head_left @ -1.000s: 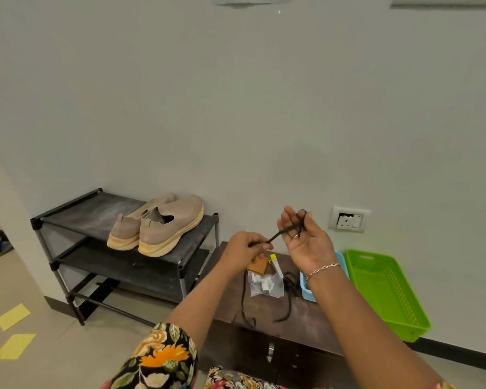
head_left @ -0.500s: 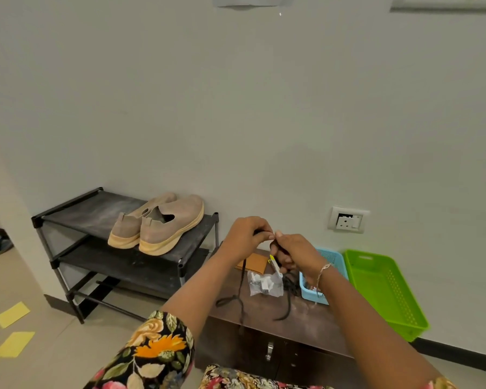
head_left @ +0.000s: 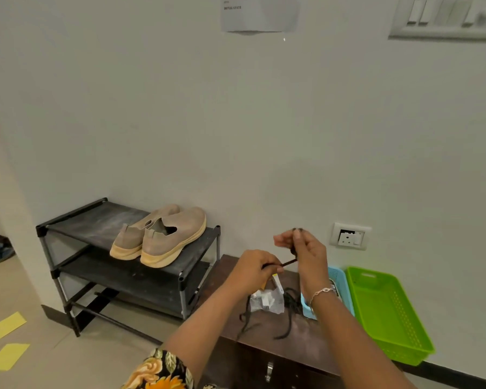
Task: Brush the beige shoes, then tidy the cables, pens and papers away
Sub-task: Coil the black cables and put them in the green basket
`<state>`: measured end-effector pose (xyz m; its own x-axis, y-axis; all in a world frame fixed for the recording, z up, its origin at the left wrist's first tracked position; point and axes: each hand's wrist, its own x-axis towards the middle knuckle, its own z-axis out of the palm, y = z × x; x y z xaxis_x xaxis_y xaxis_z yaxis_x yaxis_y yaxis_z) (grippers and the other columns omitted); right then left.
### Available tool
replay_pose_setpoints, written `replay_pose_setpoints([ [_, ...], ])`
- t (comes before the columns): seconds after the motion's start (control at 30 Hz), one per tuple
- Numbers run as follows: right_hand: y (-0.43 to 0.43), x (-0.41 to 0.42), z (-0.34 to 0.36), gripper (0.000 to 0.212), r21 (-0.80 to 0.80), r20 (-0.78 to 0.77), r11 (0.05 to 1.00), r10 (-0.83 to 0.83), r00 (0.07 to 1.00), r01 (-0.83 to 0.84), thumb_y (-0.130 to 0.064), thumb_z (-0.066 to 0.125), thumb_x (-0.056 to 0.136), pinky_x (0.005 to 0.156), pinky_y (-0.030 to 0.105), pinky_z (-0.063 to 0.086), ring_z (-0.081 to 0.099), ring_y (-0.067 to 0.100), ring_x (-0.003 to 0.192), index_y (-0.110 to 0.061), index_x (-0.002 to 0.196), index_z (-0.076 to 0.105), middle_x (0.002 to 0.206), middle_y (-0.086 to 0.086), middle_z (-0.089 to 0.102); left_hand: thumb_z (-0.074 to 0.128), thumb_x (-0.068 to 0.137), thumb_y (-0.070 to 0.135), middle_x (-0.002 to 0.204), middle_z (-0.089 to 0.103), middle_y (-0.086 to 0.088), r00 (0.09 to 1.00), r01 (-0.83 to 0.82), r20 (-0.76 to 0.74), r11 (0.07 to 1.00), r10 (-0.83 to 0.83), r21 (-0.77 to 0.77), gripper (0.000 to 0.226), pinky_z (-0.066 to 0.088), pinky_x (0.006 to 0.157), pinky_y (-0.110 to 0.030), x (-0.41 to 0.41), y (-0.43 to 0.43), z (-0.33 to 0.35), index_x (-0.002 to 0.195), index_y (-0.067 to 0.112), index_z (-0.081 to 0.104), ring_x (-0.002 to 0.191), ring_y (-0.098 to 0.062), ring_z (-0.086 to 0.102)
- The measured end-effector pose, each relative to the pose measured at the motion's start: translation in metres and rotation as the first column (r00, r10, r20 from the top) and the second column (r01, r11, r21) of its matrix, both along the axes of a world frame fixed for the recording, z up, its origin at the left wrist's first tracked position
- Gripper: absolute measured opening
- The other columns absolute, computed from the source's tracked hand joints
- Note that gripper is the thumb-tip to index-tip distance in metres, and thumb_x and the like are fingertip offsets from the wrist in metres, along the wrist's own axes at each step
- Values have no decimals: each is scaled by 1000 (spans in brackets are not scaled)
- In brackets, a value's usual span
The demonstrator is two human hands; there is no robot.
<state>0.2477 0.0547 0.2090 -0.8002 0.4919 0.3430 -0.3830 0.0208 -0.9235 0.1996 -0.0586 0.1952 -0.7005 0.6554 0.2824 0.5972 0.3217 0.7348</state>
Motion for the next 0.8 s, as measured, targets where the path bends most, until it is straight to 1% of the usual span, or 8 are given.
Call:
replay_pose_setpoints([
  [0.1,7,4,-11,26,619,193,782,-241,951,73,-13,42,97,68,24,42,60,16,73,-10,77,60,73,0,64,58,89,14,83,66,-15,996,-28,-83,999,26,-29,17,32,60,-11,-2,-6,6,91,1,70,69,-13,51],
  [0.2,10,8,-12,39,715,410,680,-219,885,-163,-23,39,98,59,26,30,47,15,61,-18,61,49,57,-6,48,58,89,13,86,66,-15,989,-35,-143,999,30,-38,18,36,64,-15,-7,-10,12,92,1,70,76,-20,57],
  [0.37,1,17,-4,49,20,571,933,285,770,-360,-38,37,98,53,26,41,31,7,32,-10,60,52,36,-6,34,60,87,10,83,67,-15,994,-32,-107,998,37,48,15,39,65,-18,-7,-15,15,87,0,70,73,-16,56],
  [0.47,0,21,11,50,-570,315,732,615,723,-375,-35,37,97,43,21,43,26,7,27,-12,53,49,34,-6,29,58,89,12,70,64,-9,995,-81,-55,991,87,107,15,38,59,-18,-6,-15,9,84,5,70,63,-15,53],
  [0.6,-8,17,24,52,-751,-158,515,467,870,-413,-31,36,95,52,23,55,42,10,34,-11,51,56,40,-2,42,56,90,8,56,54,-2,994,-106,30,983,103,151,17,30,50,-11,2,-15,4,78,6,68,45,2,45],
  [0.67,-12,11,24,47,-736,-245,560,304,921,-381,-30,35,97,63,27,59,56,13,46,-9,61,58,51,2,53,57,90,9,60,58,-5,997,-79,25,993,77,90,17,32,52,-8,7,-14,3,83,1,70,47,7,48],
  [0.73,-14,5,19,38,-595,-202,758,182,962,-268,-26,35,98,65,24,58,64,14,58,-7,73,57,60,3,63,57,90,12,66,61,-7,999,-36,12,999,35,24,18,34,51,-7,10,-13,0,87,0,70,48,8,50],
  [0.8,-14,5,10,34,-173,-23,982,73,997,-76,-20,36,99,65,17,53,66,15,64,-6,77,58,66,4,68,58,89,11,70,66,-12,1000,-13,23,1000,13,3,17,34,50,-6,12,-13,-2,87,0,71,47,4,51],
])
